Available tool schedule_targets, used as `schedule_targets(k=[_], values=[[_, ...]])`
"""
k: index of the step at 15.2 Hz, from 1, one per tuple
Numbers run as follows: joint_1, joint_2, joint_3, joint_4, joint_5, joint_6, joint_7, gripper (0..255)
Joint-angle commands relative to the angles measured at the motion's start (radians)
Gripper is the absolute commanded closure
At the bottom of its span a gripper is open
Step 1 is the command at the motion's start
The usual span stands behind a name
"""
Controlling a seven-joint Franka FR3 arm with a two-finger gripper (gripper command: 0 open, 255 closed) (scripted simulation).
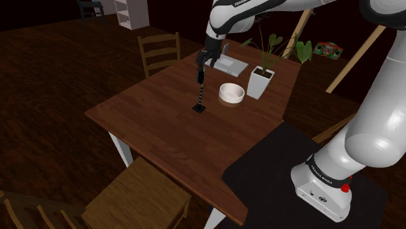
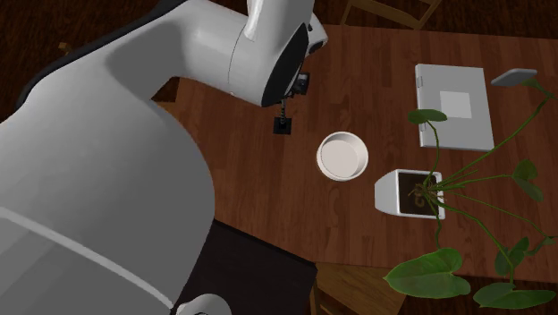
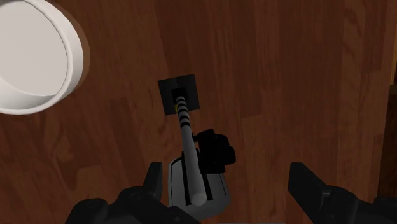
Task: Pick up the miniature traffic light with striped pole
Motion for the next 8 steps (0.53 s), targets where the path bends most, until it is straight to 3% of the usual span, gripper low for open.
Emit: schedule_targets(k=[1, 8], values=[[-0.002, 0.038, 0.000, 0.029, 0.001, 0.011, -0.008, 0], [-0.001, 0.081, 0.001, -0.001, 0.003, 0.085, -0.014, 0]])
